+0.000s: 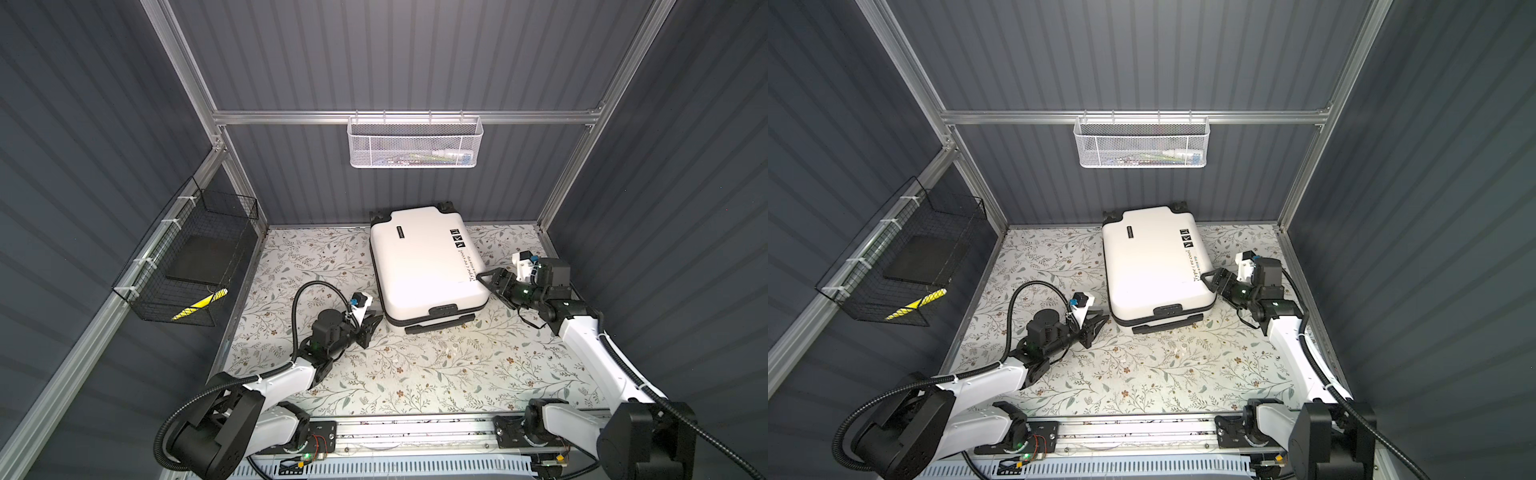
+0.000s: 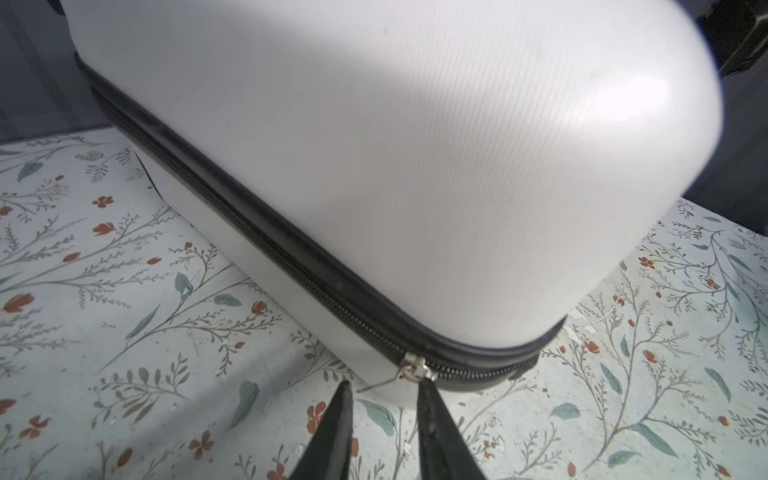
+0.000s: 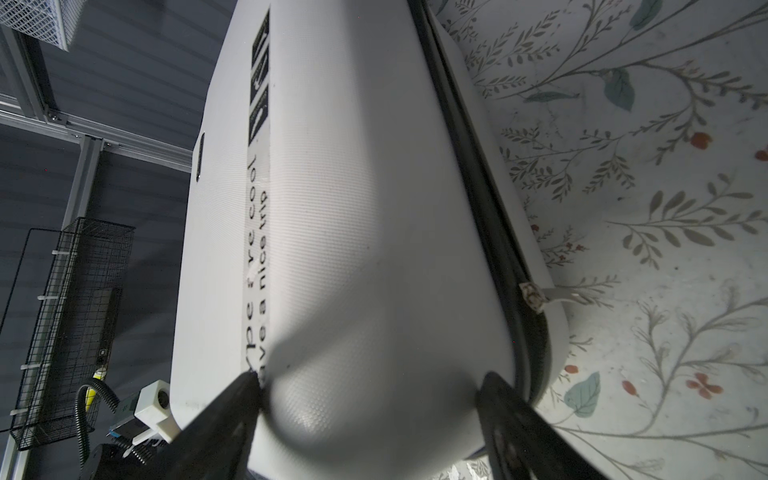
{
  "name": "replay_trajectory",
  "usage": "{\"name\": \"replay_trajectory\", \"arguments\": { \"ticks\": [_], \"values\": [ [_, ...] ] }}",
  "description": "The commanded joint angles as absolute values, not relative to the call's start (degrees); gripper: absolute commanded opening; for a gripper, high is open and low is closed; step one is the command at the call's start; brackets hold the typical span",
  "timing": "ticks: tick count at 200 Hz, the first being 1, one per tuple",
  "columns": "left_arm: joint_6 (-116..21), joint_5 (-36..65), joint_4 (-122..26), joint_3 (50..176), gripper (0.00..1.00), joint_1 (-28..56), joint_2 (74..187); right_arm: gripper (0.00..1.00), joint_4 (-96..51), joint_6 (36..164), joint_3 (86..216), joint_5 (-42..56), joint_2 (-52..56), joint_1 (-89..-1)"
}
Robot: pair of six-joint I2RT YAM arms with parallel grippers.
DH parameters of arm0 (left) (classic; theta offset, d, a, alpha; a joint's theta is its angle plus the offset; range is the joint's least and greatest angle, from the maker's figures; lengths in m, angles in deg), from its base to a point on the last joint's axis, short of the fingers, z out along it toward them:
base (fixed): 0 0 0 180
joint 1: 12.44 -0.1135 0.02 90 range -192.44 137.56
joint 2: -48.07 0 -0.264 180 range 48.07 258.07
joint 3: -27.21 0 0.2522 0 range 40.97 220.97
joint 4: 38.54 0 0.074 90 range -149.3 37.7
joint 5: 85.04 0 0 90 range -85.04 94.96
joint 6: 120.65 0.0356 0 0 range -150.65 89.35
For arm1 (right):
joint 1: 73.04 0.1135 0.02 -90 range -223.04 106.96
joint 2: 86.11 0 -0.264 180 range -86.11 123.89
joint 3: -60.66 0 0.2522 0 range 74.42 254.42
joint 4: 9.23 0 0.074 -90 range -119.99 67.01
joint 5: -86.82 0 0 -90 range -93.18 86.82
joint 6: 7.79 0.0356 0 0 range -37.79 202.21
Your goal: Pack the luggage
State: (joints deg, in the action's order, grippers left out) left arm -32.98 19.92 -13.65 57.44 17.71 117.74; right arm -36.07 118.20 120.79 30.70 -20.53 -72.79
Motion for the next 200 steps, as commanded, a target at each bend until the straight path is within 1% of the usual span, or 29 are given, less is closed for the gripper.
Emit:
{"name": "replay_trajectory", "arguments": {
  "ticks": [1, 19, 42, 118, 200],
  "values": [
    [-31.9, 18.3, -12.9, 56.3, 0.38, 17.5, 116.9, 0.83, -36.4, 118.3, 119.8, 31.3, -20.0, -72.7],
    [-31.8, 18.2, -12.8, 56.1, 0.43, 17.5, 117.2, 0.83, -36.4, 118.3, 119.8, 31.2, -20.1, -72.7],
    [-31.4, 18.5, -12.4, 56.0, 0.46, 17.5, 118.1, 0.83, -36.6, 118.3, 119.8, 31.2, -20.0, -72.6],
    [-31.9, 21.1, -7.4, 57.1, 0.47, 17.5, 124.0, 0.83, -36.9, 118.4, 119.9, 31.0, -20.0, -72.7],
    [-32.0, 23.3, -4.3, 59.1, 0.43, 17.5, 127.4, 0.82, -37.0, 118.1, 119.8, 30.8, -19.6, -72.7]
  ]
}}
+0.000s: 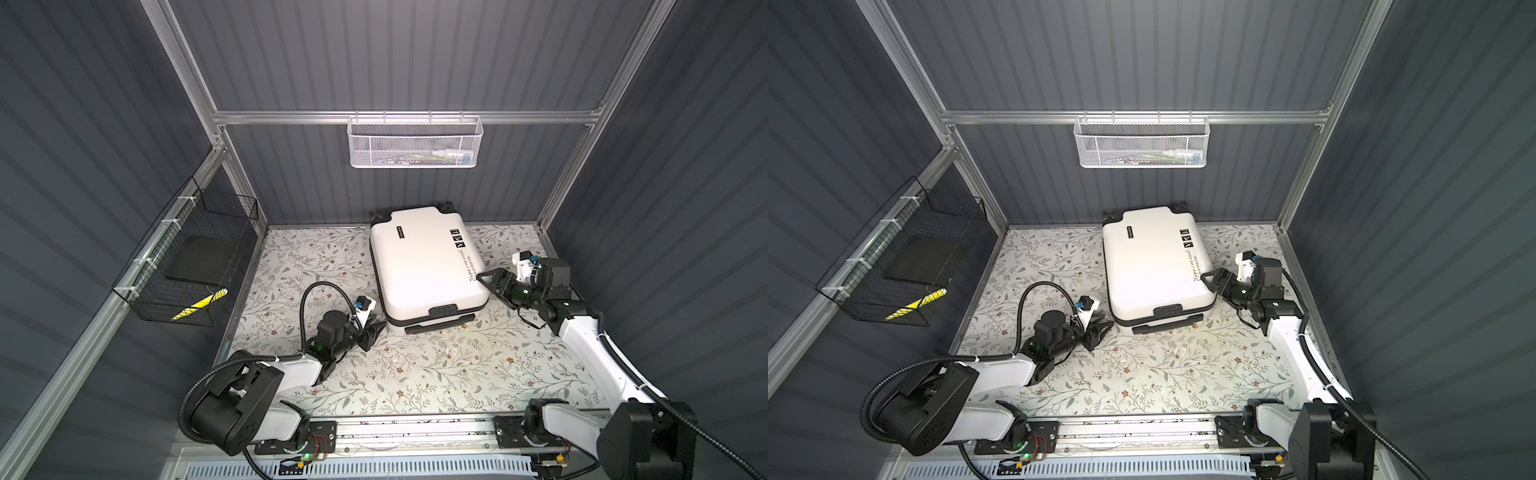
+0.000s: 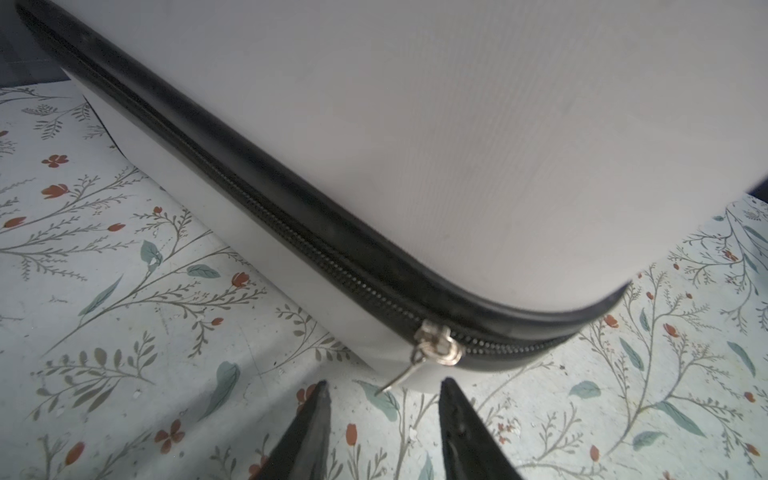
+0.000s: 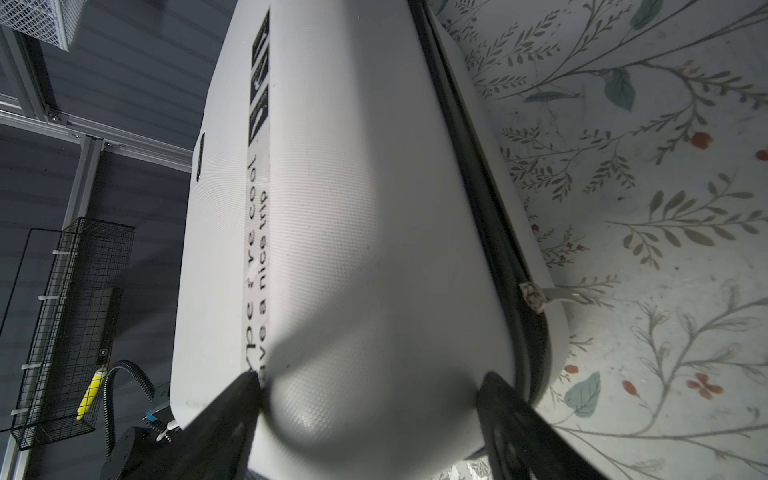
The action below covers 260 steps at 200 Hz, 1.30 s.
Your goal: Pack the luggage
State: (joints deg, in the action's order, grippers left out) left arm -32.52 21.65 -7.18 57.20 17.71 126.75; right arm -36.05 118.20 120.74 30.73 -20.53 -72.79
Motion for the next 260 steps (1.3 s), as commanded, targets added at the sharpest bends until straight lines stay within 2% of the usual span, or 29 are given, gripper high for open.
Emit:
{"name": "replay_trajectory", "arguments": {
  "ticks": [1, 24, 47, 141, 260],
  "values": [
    [-32.0, 23.4, -4.3, 59.1, 0.43, 17.5, 127.4, 0.82, -36.9, 118.1, 119.8, 30.8, -19.5, -72.7],
    [-32.1, 23.4, -4.1, 59.3, 0.41, 17.5, 127.3, 0.82, -36.9, 118.0, 119.8, 30.8, -19.4, -72.6],
    [-32.0, 25.3, -4.7, 59.9, 0.35, 17.5, 127.4, 0.82, -36.9, 118.0, 119.9, 30.8, -19.3, -72.6],
    [-32.8, 25.8, -8.2, 60.5, 0.0, 17.5, 125.4, 0.82, -36.7, 118.2, 119.7, 31.0, -19.5, -72.7],
    [-35.6, 29.6, -28.7, 61.9, 0.0, 19.7, 114.2, 0.81, -33.7, 120.0, 118.5, 32.3, -19.0, -72.5]
  ]
}}
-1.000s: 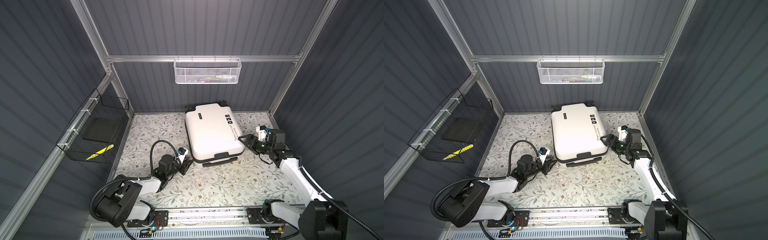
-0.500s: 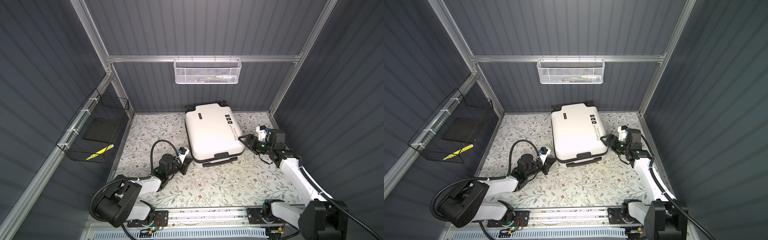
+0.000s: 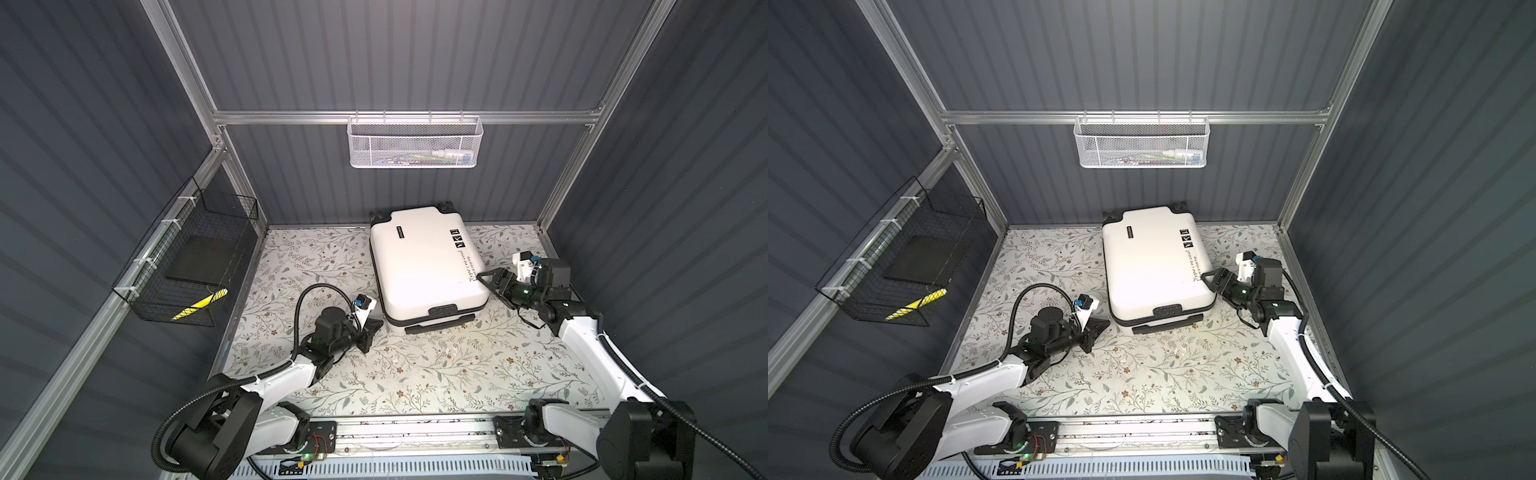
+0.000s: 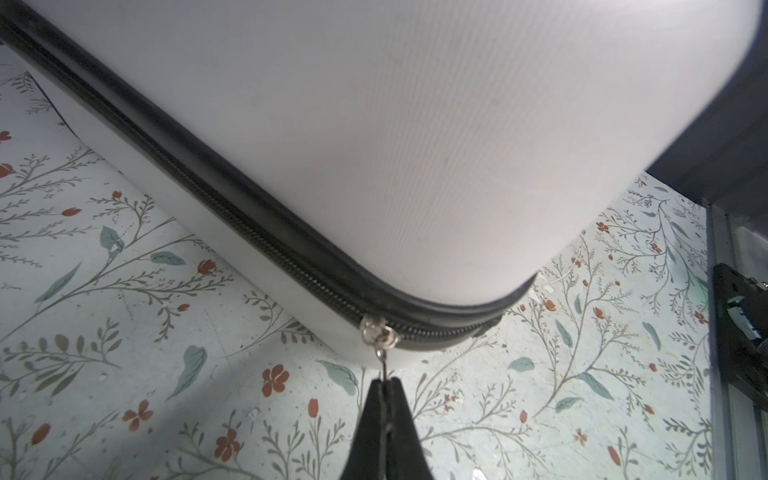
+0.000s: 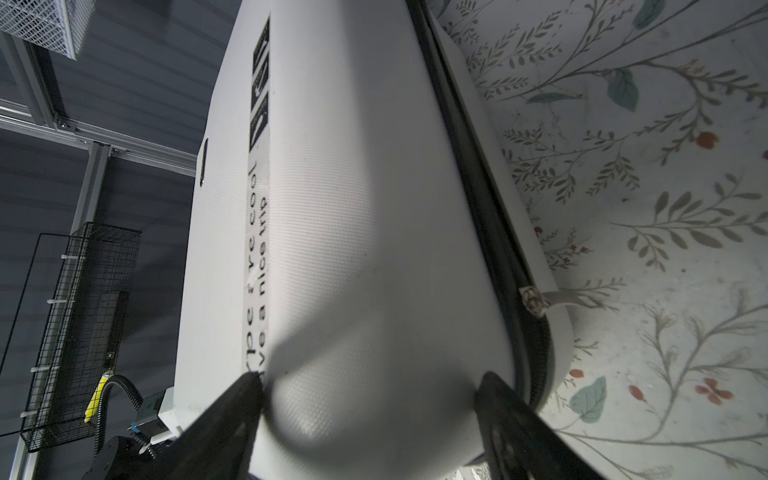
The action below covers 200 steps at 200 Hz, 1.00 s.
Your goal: Pack the luggage
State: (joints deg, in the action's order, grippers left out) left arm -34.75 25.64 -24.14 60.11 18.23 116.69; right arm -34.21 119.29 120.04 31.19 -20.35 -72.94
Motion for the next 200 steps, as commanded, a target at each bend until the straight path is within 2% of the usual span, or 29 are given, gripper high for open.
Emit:
{"name": "replay_trajectory", "arguments": {
  "ticks": [1, 64, 132, 200],
  "values": [
    [-35.6, 29.6, -28.8, 61.8, 0.0, 19.7, 114.1, 0.81, -33.6, 120.0, 118.5, 32.3, -18.9, -72.5],
    [-36.2, 30.1, -30.3, 60.7, 0.0, 22.5, 112.8, 0.8, -30.5, 122.4, 117.2, 32.9, -18.5, -71.2],
    [-36.5, 28.8, -26.5, 61.9, 0.0, 26.2, 116.1, 0.79, -28.6, 124.4, 117.5, 30.0, -17.5, -63.7],
    [-39.6, 21.3, -21.8, 58.2, 0.0, 26.7, 111.4, 0.78, -23.0, 129.7, 115.1, 29.5, -17.1, -56.6]
  ]
}}
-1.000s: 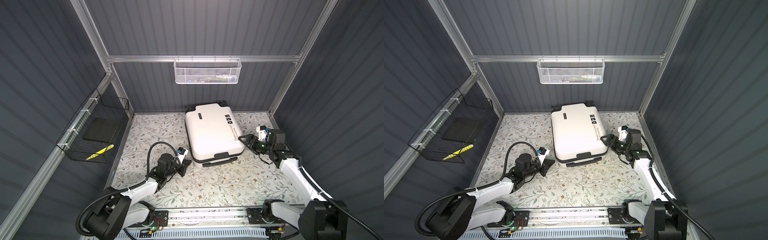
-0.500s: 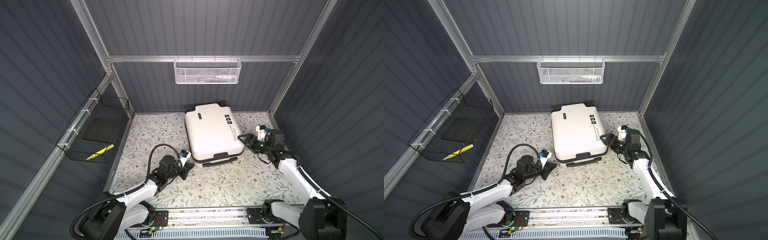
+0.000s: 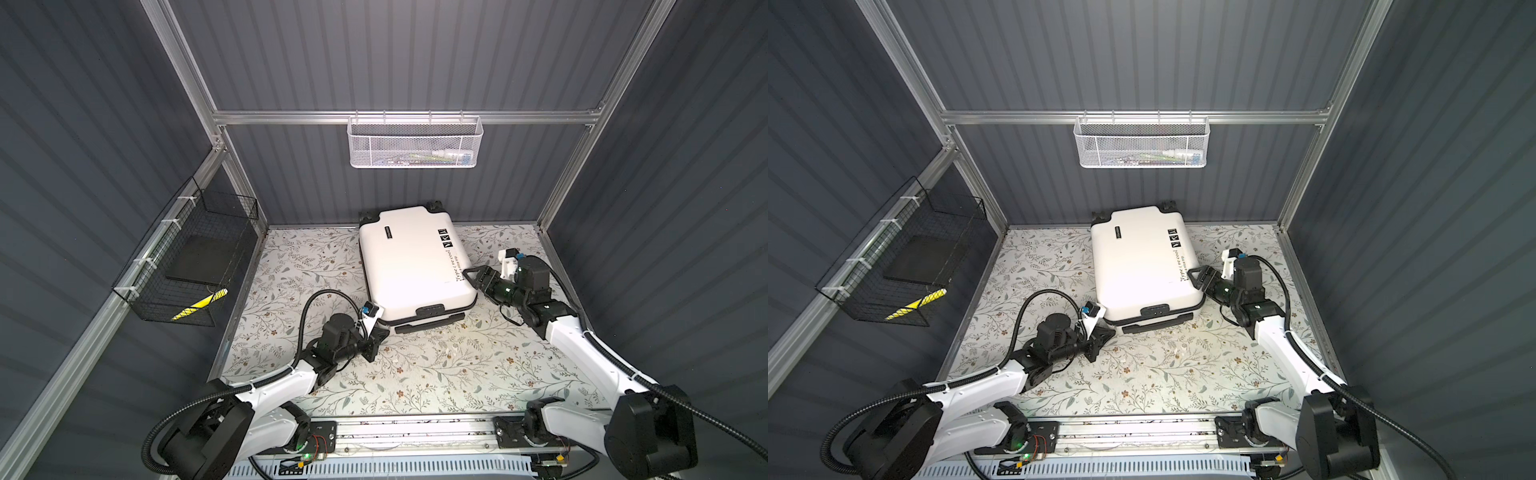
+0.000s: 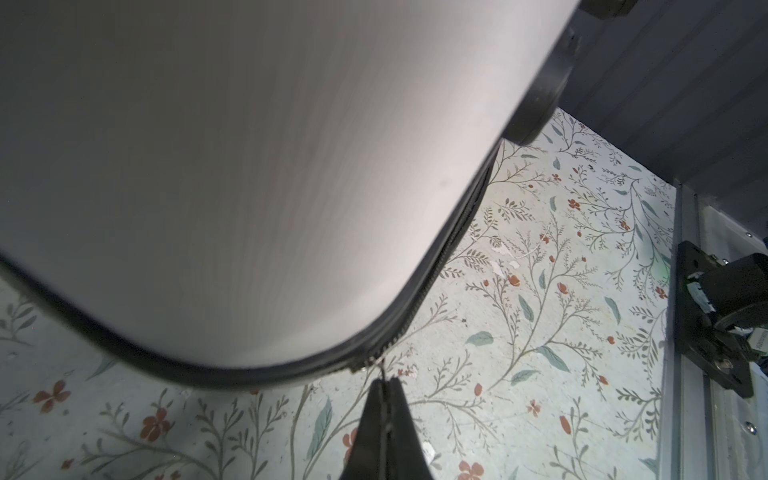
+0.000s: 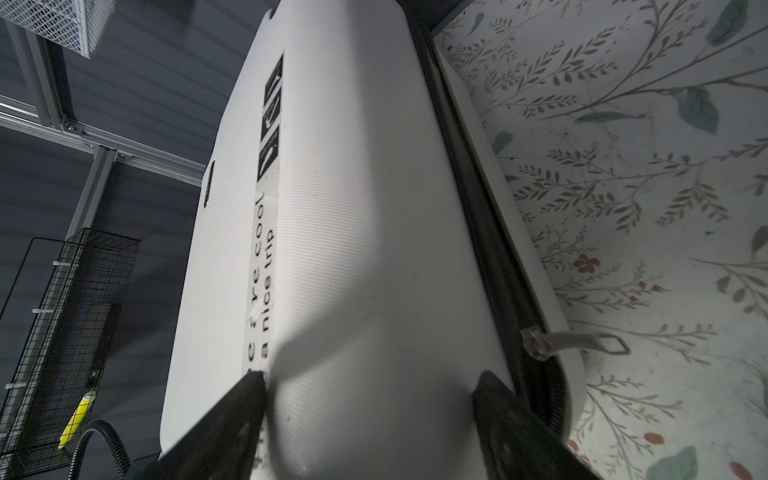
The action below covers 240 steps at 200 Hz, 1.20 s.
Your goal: Pack the luggage
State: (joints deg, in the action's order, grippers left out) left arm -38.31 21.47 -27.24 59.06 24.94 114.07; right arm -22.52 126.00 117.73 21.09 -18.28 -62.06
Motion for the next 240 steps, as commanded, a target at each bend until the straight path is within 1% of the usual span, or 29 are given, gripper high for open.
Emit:
{"name": "replay_trajectory", "arguments": {
  "ticks": [1, 18, 36, 64, 97, 118, 143, 186, 214, 240],
  "values": [
    [-39.6, 21.2, -21.7, 58.2, 0.0, 26.7, 111.4, 0.78, -23.0, 129.7, 115.1, 29.5, -17.1, -56.5],
    [-40.0, 19.3, -21.9, 57.7, 0.0, 26.6, 110.0, 0.78, -22.7, 129.8, 114.7, 29.3, -17.4, -56.3],
    [-40.3, 18.3, -22.4, 57.7, 0.0, 26.7, 108.9, 0.8, -25.8, 127.6, 116.1, 28.5, -17.9, -57.5],
    [-41.2, 16.6, -23.4, 57.0, 0.0, 26.6, 106.7, 0.84, -27.3, 127.3, 117.2, 30.9, -19.9, -64.1],
    [-42.3, 15.3, -24.3, 56.4, 0.0, 26.7, 104.3, 0.84, -29.8, 125.2, 118.0, 32.8, -21.5, -71.9],
    [-42.5, 15.3, -24.6, 56.7, 0.0, 26.7, 104.7, 0.83, -33.0, 122.1, 118.0, 30.8, -21.5, -74.1],
    [-42.8, 15.5, -24.7, 57.3, 0.0, 26.7, 106.2, 0.81, -33.0, 120.5, 116.5, 28.5, -19.8, -75.3],
    [-43.1, 15.1, -24.6, 57.9, 0.0, 26.7, 107.2, 0.69, -30.6, 120.7, 119.7, 30.5, -12.1, -75.5],
    [-43.1, 14.6, -24.4, 58.2, 0.0, 26.6, 107.0, 0.66, -28.6, 122.0, 121.3, 31.9, -7.7, -74.6],
    [-42.3, 15.4, -25.1, 58.9, 0.0, 26.7, 107.4, 0.65, -27.4, 122.6, 120.8, 32.1, -6.2, -72.3]
  ]
}}
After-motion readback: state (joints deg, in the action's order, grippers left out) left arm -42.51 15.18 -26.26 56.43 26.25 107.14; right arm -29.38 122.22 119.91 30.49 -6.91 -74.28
